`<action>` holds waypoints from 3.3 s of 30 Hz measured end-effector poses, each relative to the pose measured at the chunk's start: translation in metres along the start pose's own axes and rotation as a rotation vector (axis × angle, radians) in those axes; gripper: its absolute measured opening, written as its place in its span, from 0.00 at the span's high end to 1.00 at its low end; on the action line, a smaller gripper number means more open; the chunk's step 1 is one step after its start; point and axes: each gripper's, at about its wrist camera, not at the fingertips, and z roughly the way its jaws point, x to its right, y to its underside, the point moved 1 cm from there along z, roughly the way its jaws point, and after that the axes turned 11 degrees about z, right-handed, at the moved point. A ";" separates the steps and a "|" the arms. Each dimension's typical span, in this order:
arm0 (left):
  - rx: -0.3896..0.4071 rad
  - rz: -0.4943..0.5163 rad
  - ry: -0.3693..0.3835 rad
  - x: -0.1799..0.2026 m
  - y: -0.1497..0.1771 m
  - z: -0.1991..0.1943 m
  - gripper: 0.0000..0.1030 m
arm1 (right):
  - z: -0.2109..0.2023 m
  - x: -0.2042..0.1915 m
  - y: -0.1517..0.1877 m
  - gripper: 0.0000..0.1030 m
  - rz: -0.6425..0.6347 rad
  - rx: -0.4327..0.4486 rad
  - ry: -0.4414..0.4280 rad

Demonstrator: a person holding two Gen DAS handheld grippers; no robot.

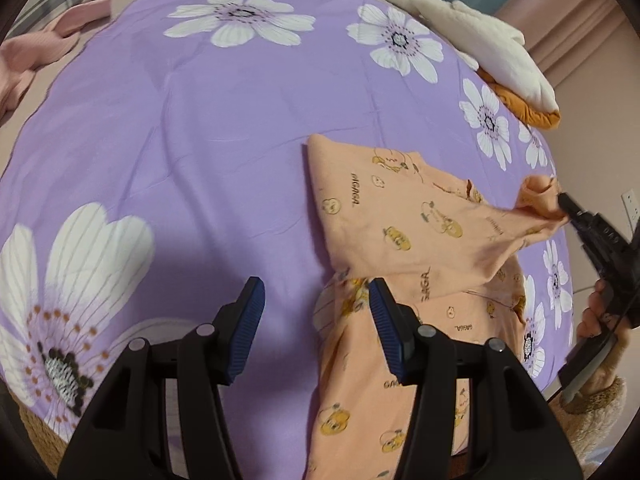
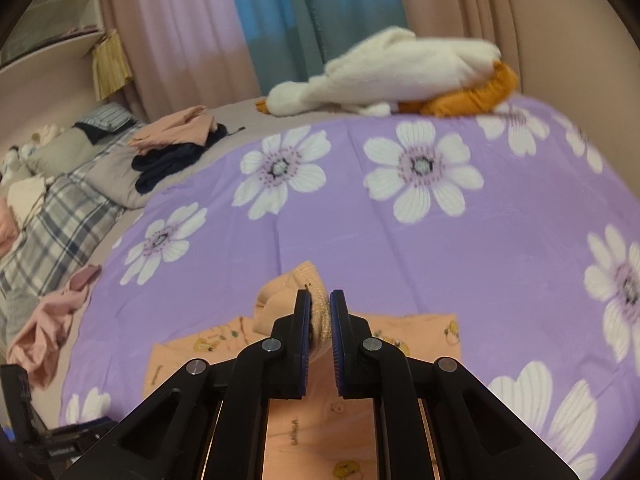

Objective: Fold small clothes

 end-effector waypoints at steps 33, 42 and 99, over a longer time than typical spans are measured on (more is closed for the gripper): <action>-0.082 0.061 -0.045 0.014 0.002 0.049 0.61 | 0.004 0.106 0.033 0.66 0.247 -0.130 0.087; -0.083 0.055 -0.032 0.011 0.002 0.052 0.60 | 0.045 0.078 0.028 0.45 0.124 -0.215 0.057; -0.100 0.053 0.051 0.009 0.006 0.052 0.62 | 0.023 0.118 0.063 0.96 0.216 -0.218 0.203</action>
